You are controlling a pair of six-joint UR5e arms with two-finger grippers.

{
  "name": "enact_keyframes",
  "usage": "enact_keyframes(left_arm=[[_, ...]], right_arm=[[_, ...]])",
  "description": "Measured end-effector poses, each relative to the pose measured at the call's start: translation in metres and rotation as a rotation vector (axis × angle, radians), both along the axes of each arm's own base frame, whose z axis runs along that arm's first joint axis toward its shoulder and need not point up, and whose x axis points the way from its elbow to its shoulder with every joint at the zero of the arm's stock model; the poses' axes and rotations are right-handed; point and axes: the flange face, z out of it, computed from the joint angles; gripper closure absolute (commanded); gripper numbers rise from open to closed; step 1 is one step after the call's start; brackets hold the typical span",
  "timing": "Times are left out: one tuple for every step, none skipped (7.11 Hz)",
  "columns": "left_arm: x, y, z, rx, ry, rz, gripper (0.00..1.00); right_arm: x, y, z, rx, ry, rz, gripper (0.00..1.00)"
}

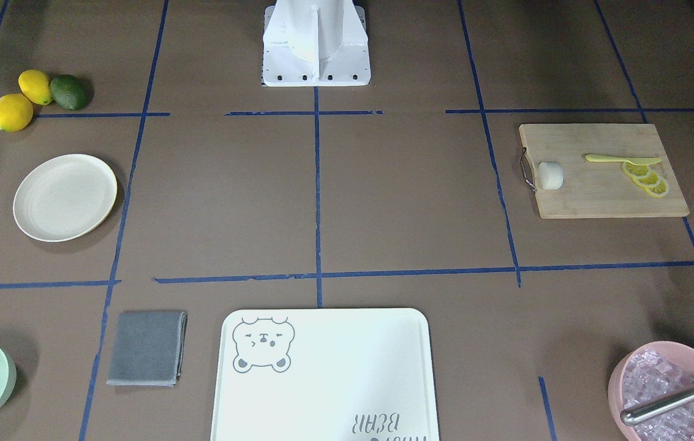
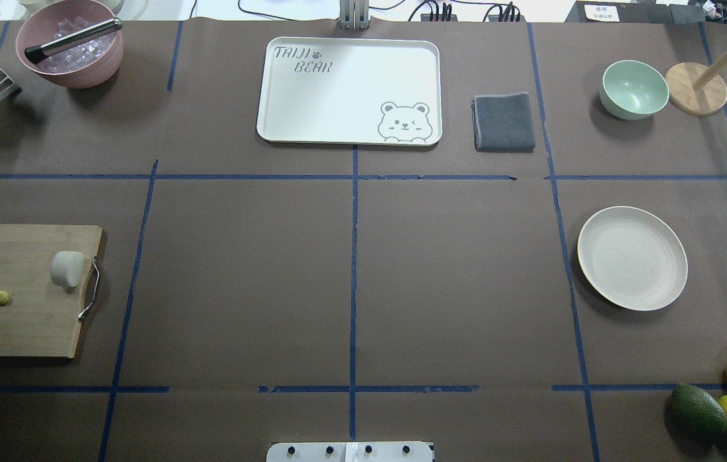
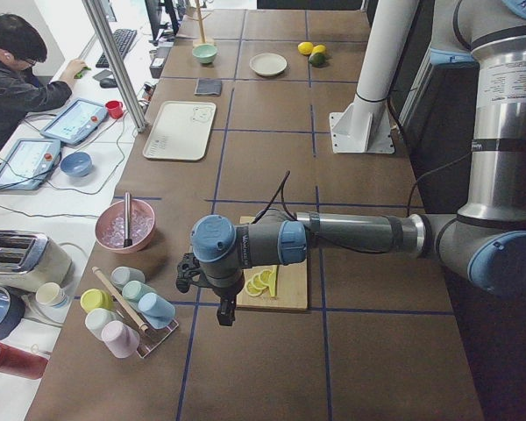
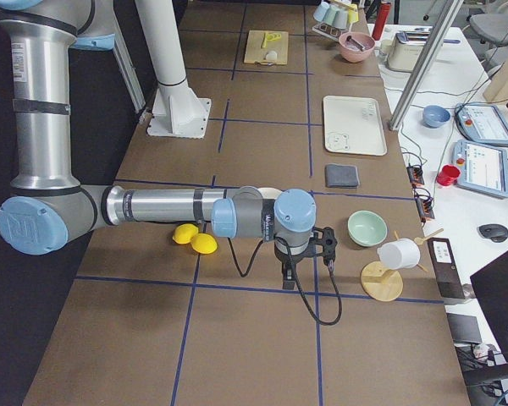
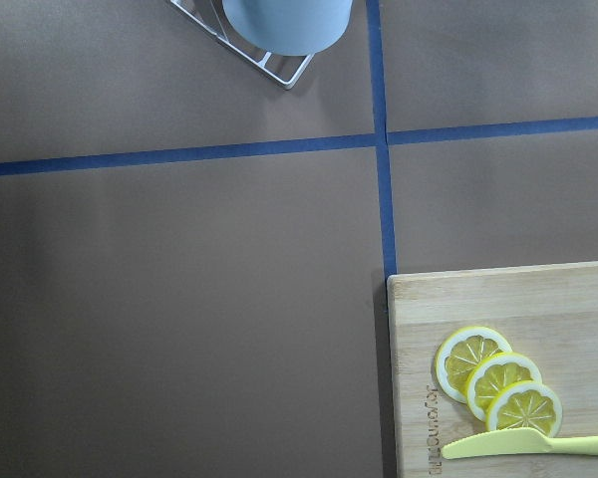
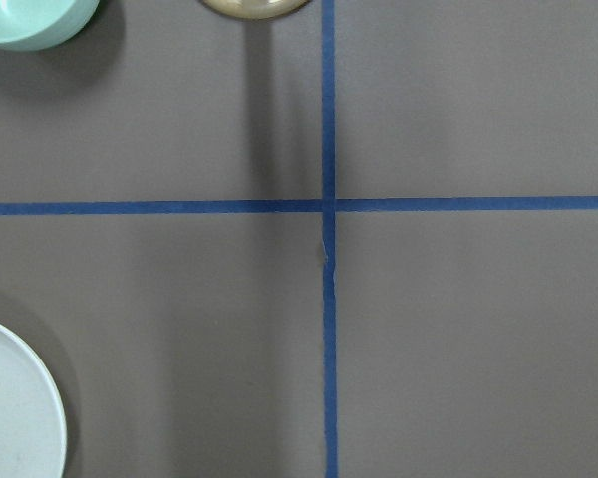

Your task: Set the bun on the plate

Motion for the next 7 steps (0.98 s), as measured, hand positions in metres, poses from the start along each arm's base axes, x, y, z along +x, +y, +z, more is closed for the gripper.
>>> enact_keyframes(left_arm=[[0.000, 0.000, -0.002, 0.004, 0.000, -0.001, 0.00], [0.000, 0.000, -0.004, 0.007, 0.000, -0.001, 0.00], [0.000, 0.000, -0.006, 0.010, -0.001, -0.002, 0.00], [0.000, 0.000, -0.007, 0.013, -0.001, -0.002, 0.00], [0.000, -0.001, -0.008, 0.014, -0.001, -0.002, 0.00], [0.000, 0.000, -0.008, 0.013, -0.001, -0.002, 0.00], [0.000, 0.000, -0.008, 0.014, -0.001, -0.002, 0.00]], right_arm=[[-0.031, -0.004, -0.025, -0.008, -0.009, 0.027, 0.00], [-0.062, -0.005, -0.041, 0.001, -0.016, 0.058, 0.00], [-0.091, 0.003, -0.044, 0.019, -0.017, 0.081, 0.00], [-0.121, 0.018, -0.038, 0.028, -0.016, 0.091, 0.00], [-0.151, 0.037, -0.029, 0.030, -0.013, 0.099, 0.00], [-0.176, 0.055, -0.017, 0.030, -0.016, 0.106, 0.00], [-0.200, 0.068, -0.006, 0.028, -0.015, 0.104, 0.00]])
